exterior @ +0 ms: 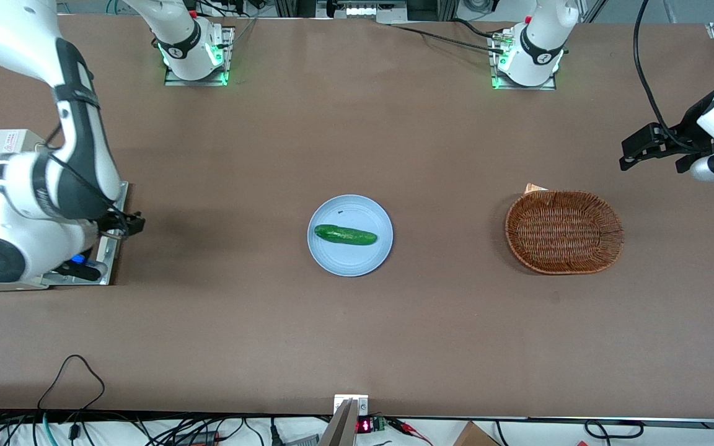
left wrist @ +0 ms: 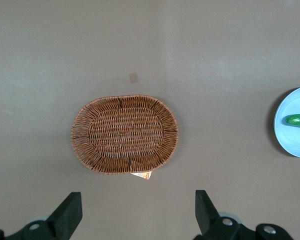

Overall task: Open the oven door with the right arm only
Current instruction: 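Release the handle and lift the right gripper away from the oven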

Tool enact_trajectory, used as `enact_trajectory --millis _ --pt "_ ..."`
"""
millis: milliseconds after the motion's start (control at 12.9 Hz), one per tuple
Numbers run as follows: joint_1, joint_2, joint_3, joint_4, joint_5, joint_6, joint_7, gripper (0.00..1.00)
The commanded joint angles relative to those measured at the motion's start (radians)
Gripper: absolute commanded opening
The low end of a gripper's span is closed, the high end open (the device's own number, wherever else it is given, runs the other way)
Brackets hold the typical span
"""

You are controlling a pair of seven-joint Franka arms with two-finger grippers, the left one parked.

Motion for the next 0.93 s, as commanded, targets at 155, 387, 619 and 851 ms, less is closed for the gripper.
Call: enact_trajectory --millis 155,387,619,851 --pt "-0.126 -0.152 0.008 0.022 0.204 -0.033 -0.245 1.0" --pt "-0.126 -0.259 0.009 -0.065 0.202 0.037 -0.305 1.0" --pt "-0.022 -0.469 0.002 -0.412 0.138 0.324 -0.295 1.0" --pt "0.026 -0.602 0.0 -0.608 0.133 0.574 -0.308 1.0"
